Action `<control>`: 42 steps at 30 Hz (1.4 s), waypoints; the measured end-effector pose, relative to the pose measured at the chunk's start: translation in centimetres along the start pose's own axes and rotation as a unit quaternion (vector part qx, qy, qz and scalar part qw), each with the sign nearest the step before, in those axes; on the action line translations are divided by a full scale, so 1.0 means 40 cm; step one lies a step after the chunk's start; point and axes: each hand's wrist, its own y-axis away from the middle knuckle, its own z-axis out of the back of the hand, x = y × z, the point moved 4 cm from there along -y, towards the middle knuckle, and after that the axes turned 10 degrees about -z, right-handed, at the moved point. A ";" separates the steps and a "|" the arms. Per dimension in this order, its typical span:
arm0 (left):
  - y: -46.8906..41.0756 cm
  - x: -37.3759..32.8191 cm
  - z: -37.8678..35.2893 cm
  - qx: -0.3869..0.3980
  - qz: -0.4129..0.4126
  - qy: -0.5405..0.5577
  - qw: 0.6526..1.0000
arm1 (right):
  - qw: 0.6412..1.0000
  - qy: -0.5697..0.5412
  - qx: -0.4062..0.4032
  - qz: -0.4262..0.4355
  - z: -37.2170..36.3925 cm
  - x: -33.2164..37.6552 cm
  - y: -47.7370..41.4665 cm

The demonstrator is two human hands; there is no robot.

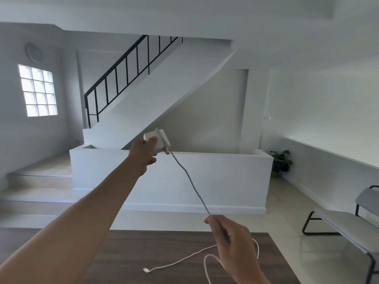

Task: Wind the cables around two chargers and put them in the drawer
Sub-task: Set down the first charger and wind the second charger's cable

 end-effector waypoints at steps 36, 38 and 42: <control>0.153 -0.013 -0.065 0.229 -0.085 0.053 0.968 | 0.983 -0.101 0.063 -0.139 -0.167 0.039 -0.165; 0.158 -0.007 -0.064 0.252 -0.081 0.056 0.963 | 0.984 -0.093 0.066 -0.136 -0.162 0.033 -0.177; 0.175 0.006 -0.064 0.331 -0.104 0.007 0.938 | 0.987 -0.055 0.085 -0.128 -0.140 0.011 -0.239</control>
